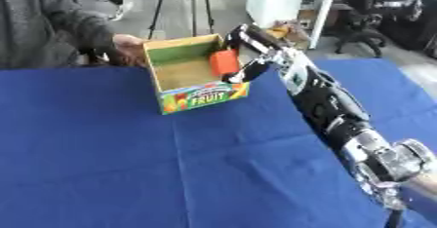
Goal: Pick up objects on the table and place them in the box.
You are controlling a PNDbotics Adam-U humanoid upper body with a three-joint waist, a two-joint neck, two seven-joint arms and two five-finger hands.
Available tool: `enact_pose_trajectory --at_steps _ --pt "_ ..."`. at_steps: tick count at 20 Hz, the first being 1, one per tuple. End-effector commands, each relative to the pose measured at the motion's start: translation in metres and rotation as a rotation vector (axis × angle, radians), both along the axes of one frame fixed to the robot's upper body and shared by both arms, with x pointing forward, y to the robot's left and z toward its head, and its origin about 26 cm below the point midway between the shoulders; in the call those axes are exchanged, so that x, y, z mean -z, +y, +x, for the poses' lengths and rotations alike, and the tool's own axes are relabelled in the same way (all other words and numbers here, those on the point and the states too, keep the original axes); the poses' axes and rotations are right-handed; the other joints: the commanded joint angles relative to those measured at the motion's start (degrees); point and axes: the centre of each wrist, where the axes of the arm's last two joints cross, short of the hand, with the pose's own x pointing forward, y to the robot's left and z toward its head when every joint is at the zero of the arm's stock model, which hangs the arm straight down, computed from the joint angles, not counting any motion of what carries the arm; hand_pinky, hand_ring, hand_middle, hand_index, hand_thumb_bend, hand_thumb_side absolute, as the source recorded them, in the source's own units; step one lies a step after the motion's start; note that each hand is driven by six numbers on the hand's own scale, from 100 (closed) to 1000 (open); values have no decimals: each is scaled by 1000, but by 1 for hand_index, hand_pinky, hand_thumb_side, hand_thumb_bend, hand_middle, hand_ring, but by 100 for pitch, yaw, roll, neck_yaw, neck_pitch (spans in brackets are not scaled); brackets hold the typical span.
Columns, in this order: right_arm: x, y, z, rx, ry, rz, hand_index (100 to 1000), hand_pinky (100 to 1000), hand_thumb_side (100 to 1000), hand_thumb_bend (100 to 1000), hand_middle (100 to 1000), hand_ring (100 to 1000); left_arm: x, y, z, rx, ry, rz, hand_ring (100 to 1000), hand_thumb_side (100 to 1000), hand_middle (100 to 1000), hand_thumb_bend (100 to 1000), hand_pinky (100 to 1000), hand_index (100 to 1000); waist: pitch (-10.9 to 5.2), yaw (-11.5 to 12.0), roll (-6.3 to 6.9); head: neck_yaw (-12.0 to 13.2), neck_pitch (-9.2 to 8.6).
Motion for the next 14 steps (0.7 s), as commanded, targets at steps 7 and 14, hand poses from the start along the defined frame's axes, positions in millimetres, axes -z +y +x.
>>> enact_pose_trajectory --at_steps 7,14 --pt "-22 -11 -1 20 -38 -14 230 608 100 100 350 462 -6 2 0 5 -24 17 822 818 314 442 389 476 -115 -31 45 -37 -98" --pt "-19 -10 -2 17 -27 -14 232 614 100 100 351 465 -5 2 -1 4 -21 13 823 818 314 442 388 475 -106 -39 54 -50 -119"
